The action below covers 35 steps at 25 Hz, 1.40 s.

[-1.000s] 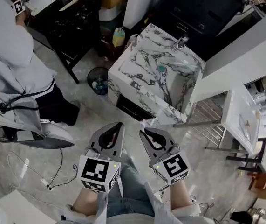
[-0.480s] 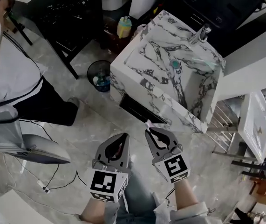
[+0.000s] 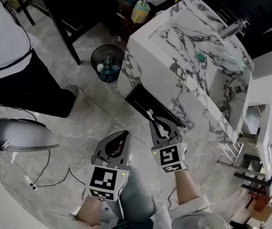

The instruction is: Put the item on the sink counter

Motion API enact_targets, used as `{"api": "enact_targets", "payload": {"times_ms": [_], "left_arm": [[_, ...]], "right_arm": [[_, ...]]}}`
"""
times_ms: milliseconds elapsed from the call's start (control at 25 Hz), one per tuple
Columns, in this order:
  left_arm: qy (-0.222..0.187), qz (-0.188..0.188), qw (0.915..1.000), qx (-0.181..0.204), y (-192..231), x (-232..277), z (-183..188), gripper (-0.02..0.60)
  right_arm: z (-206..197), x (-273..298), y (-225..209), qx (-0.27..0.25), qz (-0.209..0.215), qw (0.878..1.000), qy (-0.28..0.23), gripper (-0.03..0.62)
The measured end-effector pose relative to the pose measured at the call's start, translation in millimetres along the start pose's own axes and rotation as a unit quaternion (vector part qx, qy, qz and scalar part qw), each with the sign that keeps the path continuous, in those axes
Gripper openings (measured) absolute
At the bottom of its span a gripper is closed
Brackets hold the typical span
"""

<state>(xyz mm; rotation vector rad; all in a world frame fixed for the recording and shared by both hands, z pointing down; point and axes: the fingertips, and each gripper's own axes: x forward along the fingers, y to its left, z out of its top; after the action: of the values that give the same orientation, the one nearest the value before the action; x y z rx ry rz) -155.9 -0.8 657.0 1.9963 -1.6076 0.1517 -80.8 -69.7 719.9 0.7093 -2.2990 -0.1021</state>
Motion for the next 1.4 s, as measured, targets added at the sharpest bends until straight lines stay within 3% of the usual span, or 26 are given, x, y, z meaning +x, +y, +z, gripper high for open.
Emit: {"api": "enact_targets", "payload": {"times_ms": [240, 600, 840, 1160, 1400], "left_arm": [[0.002, -0.001, 0.9999, -0.013, 10, 12, -35, 0.015], [0.003, -0.007, 0.9999, -0.011, 17, 35, -64, 0.015], [0.01, -0.008, 0.9997, -0.022, 24, 49, -80, 0.015], [0.018, -0.004, 0.9991, -0.038, 38, 55, -90, 0.015], [0.022, 0.004, 0.9991, -0.035, 45, 49, -85, 0.015]], "right_arm": [[-50, 48, 0, -0.063, -0.023, 0.997, 0.049, 0.032], [-110, 103, -16, -0.084, -0.047, 0.99, 0.102, 0.032], [-139, 130, -28, -0.082, -0.047, 0.986, 0.136, 0.032], [-166, 154, -35, -0.024, -0.048, 0.981, 0.186, 0.034], [-163, 150, -36, -0.023, -0.054, 0.98, 0.189, 0.037]]}}
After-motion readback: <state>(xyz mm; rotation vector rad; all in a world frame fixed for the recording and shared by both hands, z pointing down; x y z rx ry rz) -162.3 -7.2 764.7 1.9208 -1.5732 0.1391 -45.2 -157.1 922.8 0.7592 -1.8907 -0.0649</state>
